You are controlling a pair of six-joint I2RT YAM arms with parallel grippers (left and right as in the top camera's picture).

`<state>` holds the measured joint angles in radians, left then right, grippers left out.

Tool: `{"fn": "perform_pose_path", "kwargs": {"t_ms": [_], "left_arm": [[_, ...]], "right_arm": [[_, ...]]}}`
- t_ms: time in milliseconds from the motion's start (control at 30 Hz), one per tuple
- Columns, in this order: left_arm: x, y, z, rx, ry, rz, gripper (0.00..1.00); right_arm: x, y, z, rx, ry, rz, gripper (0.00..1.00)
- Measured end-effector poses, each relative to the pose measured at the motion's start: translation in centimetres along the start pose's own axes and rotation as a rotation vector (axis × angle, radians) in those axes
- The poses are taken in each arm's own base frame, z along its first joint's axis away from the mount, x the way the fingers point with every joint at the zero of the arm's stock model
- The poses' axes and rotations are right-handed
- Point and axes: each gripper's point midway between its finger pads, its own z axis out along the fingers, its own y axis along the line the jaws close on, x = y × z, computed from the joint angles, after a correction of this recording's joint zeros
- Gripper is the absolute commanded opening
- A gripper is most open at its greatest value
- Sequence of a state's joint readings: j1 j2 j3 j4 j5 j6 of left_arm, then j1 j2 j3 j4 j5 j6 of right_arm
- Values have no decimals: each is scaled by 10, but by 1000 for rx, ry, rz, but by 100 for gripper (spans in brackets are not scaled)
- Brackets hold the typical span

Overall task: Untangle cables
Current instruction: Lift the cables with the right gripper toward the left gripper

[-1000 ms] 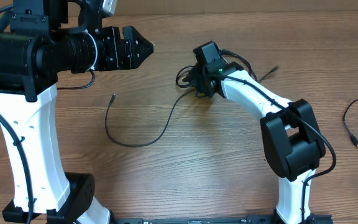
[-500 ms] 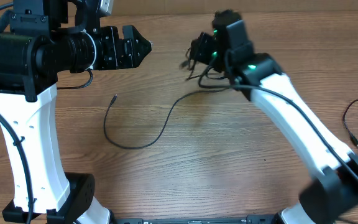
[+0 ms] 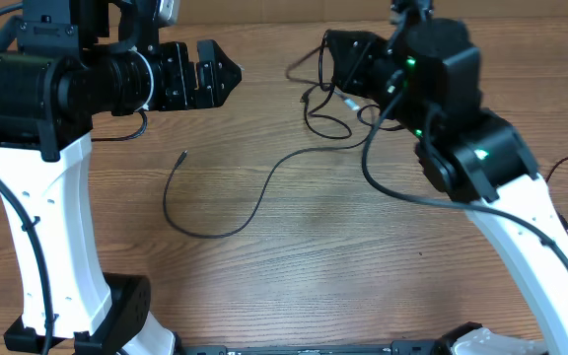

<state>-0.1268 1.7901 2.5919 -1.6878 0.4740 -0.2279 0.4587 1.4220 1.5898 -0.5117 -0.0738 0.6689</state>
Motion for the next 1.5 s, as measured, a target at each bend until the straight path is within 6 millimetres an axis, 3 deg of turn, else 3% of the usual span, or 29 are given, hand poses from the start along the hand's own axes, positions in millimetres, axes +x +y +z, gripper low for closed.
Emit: {"fn": "perform_pose_path", "kwargs": {"t_ms": [200,367,500,800,1100,1333,1500], "left_arm": [[9,-11,22,21,71,19,95],[4,-10,56,35,120,22,95],[-5,-13,71,77,114,22,96],[-26,-41,68,226,45,36,100],[-18,-58,69,283,72,45,100],[-18,-59,68,290,77,37,100],[-17,-57,70,264,75,29,100]], "right_arm": [[-23,27,-31,-91,-85,7,4],[-19,39,-39,-149,-54,12,4],[-14,42,-39,-167,-29,14,4],[-8,41,-39,-167,3,16,4],[-14,57,-42,-244,-15,13,4],[-15,62,-43,-269,-11,36,4],[-27,86,-51,-387,-38,70,4]]}}
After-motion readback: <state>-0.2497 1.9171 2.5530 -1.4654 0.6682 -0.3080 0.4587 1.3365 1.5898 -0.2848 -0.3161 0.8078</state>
